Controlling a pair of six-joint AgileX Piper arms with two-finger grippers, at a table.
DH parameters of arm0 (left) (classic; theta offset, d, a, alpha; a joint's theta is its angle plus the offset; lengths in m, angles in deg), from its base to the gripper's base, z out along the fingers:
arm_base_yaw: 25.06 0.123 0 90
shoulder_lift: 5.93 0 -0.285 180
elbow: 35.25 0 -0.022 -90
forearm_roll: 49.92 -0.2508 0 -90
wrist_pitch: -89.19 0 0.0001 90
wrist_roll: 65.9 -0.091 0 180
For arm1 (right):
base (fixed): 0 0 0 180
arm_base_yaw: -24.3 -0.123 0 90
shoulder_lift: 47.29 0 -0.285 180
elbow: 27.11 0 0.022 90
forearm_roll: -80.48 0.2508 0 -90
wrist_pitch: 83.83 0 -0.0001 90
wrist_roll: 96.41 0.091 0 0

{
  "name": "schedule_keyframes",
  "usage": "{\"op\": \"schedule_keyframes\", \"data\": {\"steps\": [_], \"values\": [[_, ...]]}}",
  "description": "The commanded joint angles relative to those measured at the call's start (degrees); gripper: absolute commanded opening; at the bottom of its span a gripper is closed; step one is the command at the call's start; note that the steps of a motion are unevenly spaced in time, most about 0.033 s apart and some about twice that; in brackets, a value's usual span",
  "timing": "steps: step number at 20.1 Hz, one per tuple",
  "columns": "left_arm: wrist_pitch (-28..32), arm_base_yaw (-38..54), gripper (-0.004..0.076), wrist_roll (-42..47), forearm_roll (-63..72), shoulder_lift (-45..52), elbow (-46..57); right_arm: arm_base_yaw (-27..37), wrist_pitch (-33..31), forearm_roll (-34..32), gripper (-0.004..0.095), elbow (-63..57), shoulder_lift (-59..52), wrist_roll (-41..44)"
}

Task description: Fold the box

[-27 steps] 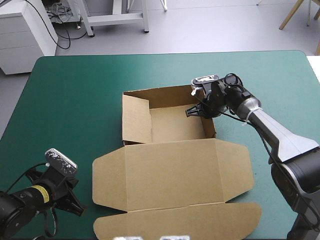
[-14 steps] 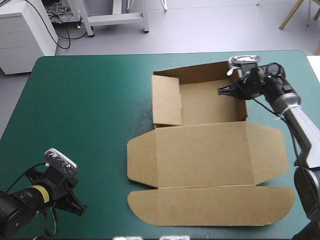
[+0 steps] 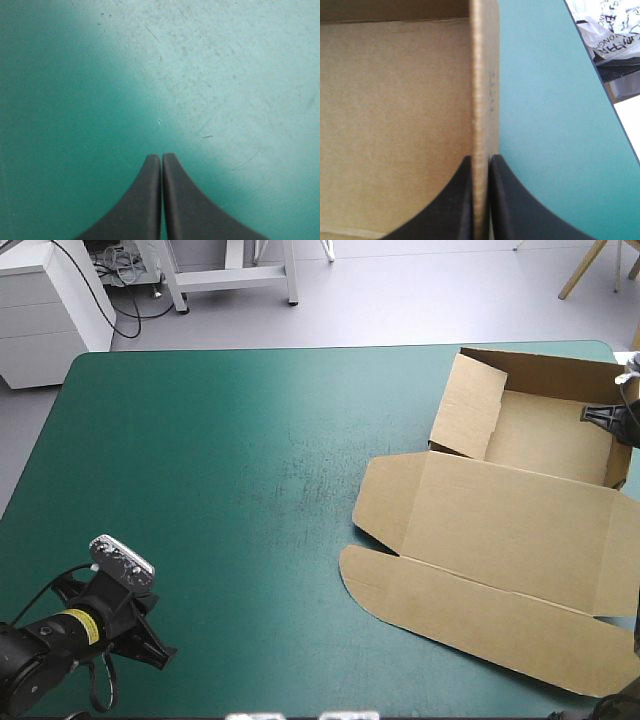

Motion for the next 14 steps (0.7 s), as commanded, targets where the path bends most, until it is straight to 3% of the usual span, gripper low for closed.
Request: {"op": "schedule_keyframes", "data": {"steps": [1,2,3,4,6,10,12,14], "values": [[3.2,-0.1,-0.0010,0.4,-0.4,0.0,-1.3,2.4,2.8,1.9,0.0227,1.5,-2.5,-2.1],[3.2,-0.1,-0.0010,0.4,-0.4,0.0,-1.3,3.2,2.9,0.8,0.0431,1.5,-2.5,-2.4],[3.2,-0.1,-0.0010,0.4,-0.4,0.0,-1.3,3.5,3.0,0.5,0.0548,1.5,-2.5,-2.4],[3.2,-0.1,-0.0010,0.4,-0.4,0.0,-1.3,4.0,3.2,0.2,0.0738,1.5,-2.5,-2.4],[3.4,-0.1,-0.0010,0.4,-0.4,0.0,-1.3,4.4,3.2,0.2,0.0885,1.5,-2.5,-2.4],[3.6,-0.1,-0.0010,0.4,-0.4,0.0,-1.3,4.5,1.7,0.2,0.0843,1.9,-3.3,-2.4],[3.6,-0.1,-0.0010,0.4,-0.4,0.0,-1.3,4.5,1.2,0.2,0.0766,1.9,-4.9,-3.0],[3.6,-0.1,-0.0010,0.4,-0.4,0.0,-1.3,4.5,0.9,1.8,0.0616,1.9,-7.4,-5.5]]}}
